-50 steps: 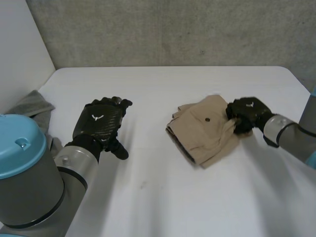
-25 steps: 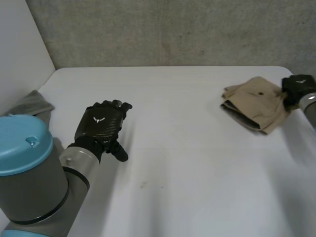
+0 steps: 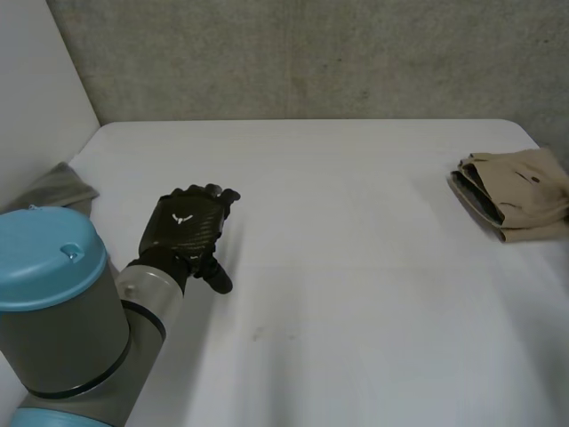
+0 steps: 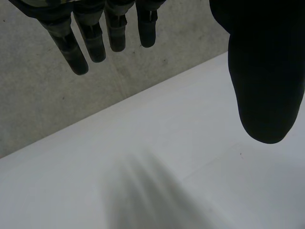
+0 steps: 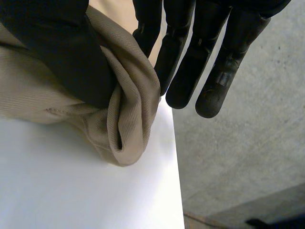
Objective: Fold the laundry.
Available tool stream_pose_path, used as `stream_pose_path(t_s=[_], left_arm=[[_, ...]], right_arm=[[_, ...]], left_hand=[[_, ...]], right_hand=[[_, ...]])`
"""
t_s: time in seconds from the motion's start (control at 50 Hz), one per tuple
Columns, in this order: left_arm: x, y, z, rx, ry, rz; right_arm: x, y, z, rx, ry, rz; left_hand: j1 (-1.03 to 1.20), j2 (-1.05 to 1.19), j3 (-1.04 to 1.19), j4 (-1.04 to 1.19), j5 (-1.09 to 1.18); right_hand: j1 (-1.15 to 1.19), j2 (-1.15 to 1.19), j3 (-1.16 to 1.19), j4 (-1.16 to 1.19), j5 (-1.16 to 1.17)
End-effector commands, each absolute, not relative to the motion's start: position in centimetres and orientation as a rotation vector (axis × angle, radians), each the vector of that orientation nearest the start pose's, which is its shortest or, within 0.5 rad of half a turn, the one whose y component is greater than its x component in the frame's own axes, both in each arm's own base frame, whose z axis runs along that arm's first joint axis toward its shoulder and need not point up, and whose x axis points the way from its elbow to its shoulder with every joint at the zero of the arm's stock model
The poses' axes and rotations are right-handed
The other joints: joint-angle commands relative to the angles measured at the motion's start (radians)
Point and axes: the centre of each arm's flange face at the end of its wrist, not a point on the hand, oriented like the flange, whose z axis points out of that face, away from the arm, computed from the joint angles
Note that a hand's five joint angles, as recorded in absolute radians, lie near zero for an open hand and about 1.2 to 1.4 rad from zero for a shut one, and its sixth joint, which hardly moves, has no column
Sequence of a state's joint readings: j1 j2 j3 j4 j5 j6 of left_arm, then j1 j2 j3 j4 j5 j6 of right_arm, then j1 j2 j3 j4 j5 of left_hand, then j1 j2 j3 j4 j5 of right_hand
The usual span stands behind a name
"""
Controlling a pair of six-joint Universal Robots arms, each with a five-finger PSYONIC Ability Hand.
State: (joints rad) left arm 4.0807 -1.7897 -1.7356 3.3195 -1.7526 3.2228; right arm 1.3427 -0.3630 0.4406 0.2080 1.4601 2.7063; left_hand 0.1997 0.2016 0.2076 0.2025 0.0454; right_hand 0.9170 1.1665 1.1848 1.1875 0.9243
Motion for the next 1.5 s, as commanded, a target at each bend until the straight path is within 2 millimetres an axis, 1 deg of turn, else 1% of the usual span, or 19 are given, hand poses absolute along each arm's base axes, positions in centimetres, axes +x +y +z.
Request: stream_pose_path(t_s=[0.02, 0.12, 0.14, 0.16, 0.18, 0.34, 0.44, 0.52, 0.6, 0.74, 0.82, 0.84, 0.92, 1.04, 1.14, 1.16, 1.3, 1.38, 1.5], left_arm=[[-28.3, -19.2, 20.6, 0.729, 2.509, -2.09], [-28.3, -19.2, 20.6, 0.73, 2.511, -2.086], [-28.3, -19.2, 20.7, 0.73, 2.51, -2.088], [-28.3, -19.2, 20.7, 0.729, 2.509, -2.09], [-28.3, -19.2, 20.7, 0.729, 2.509, -2.09], [-28.2, -19.2, 21.2, 0.721, 2.502, -2.106], [-28.1, -19.2, 21.3, 0.717, 2.498, -2.112], [-27.9, -19.2, 21.9, 0.701, 2.485, -2.134], [-27.6, -19.4, 22.5, 0.681, 2.469, -2.157], [-27.0, -19.9, 23.2, 0.632, 2.446, -2.18], [-26.3, -20.4, 24.0, 0.588, 2.42, -2.206], [-26.2, -20.5, 24.1, 0.582, 2.416, -2.208], [-25.3, -21.2, 25.3, 0.522, 2.368, -2.246], [-23.7, -22.8, 26.2, 0.447, 2.303, -2.246], [-21.4, -25.0, 26.3, 0.448, 2.211, -2.155], [-20.6, -25.7, 26.0, 0.47, 2.186, -2.095], [-16.8, -29.1, 23.7, 0.552, 2.1, -1.818], [-13.8, -31.2, 22.1, 0.551, 2.075, -1.662], [-11.5, -34.3, 19.3, 0.644, 2.054, -1.517]], right_arm=[[2.0, -51.5, 11.6, -0.392, 2.789, -1.98], [1.6, -51.3, 11.4, -0.394, 2.793, -1.958], [1.7, -51.3, 11.4, -0.394, 2.794, -1.956], [1.8, -51.1, 11.2, -0.397, 2.801, -1.934], [1.8, -51.1, 11.2, -0.397, 2.803, -1.929], [1.3, -50.3, 13.6, -0.382, 2.807, -1.943], [-1.9, -50.5, 16.3, -0.374, 2.836, -2.065], [-3.9, -50.7, 18.5, -0.559, 2.909, -2.176], [-5.0, -50.7, 21.1, -0.722, 2.999, -2.28], [-4.6, -50.0, 27.4, -0.642, 2.887, -2.56], [-0.3, -49.2, 30.6, -0.571, 2.652, -2.666], [2.4, -48.6, 31.7, -0.56, 2.525, -2.661], [8.4, -46.4, 32.8, -0.564, 2.265, -2.515], [14.4, -42.0, 31.6, -0.64, 2.098, -2.196], [21.4, -36.0, 29.1, -0.823, 1.997, -1.932], [23.3, -34.3, 27.7, -0.874, 1.985, -1.852], [28.4, -26.9, 22.2, -1.108, 1.962, -1.597], [29.4, -24.2, 20.2, -1.224, 1.944, -1.528], [29.7, -22.7, 18.5, -1.29, 1.934, -1.49]], left_hand=[[-0.021, -0.023, -0.029, -0.024, -0.042], [-0.021, -0.023, -0.029, -0.024, -0.042], [-0.021, -0.023, -0.029, -0.024, -0.042], [-0.021, -0.023, -0.029, -0.024, -0.042], [-0.021, -0.023, -0.029, -0.024, -0.042], [-0.021, -0.023, -0.029, -0.024, -0.042], [-0.021, -0.023, -0.029, -0.024, -0.042], [-0.021, -0.023, -0.029, -0.024, -0.042], [-0.021, -0.023, -0.029, -0.024, -0.042], [-0.025, -0.027, -0.033, -0.028, -0.045], [-0.025, -0.027, -0.033, -0.028, -0.045], [-0.025, -0.027, -0.033, -0.028, -0.045], [-0.025, -0.027, -0.033, -0.028, -0.045], [-0.025, -0.027, -0.033, -0.028, -0.045], [-0.025, -0.027, -0.033, -0.028, -0.045], [-0.025, -0.027, -0.033, -0.028, -0.045], [-0.025, -0.027, -0.033, -0.028, -0.045], [-0.025, -0.027, -0.033, -0.028, -0.045], [-0.025, -0.027, -0.033, -0.028, -0.045]], right_hand=[[0.479, 0.23, 0.211, 0.209, 0.297], [0.448, 0.199, 0.181, 0.178, 0.267], [0.204, -0.046, -0.064, -0.067, 0.022], [-0.438, -0.688, -0.706, -0.709, -0.62], [-0.741, -0.99, -1.009, -1.011, -0.923], [-0.742, -0.992, -1.01, -1.013, -0.924], [-0.742, -0.992, -1.01, -1.013, -0.924], [-0.742, -0.992, -1.01, -1.013, -0.924], [-0.742, -0.992, -1.01, -1.013, -0.924], [-0.742, -0.992, -1.01, -1.013, -0.924], [-0.742, -0.992, -1.01, -1.013, -0.924], [-0.742, -0.992, -1.01, -1.013, -0.924], [-0.742, -0.992, -1.01, -1.013, -0.924], [-0.742, -0.992, -1.01, -1.013, -0.924], [-0.742, -0.992, -1.01, -1.013, -0.924], [-0.742, -0.992, -1.01, -1.013, -0.924], [-0.742, -0.992, -1.01, -1.013, -0.924], [-0.742, -0.992, -1.01, -1.013, -0.924], [-0.742, -0.992, -1.01, -1.013, -0.924]])
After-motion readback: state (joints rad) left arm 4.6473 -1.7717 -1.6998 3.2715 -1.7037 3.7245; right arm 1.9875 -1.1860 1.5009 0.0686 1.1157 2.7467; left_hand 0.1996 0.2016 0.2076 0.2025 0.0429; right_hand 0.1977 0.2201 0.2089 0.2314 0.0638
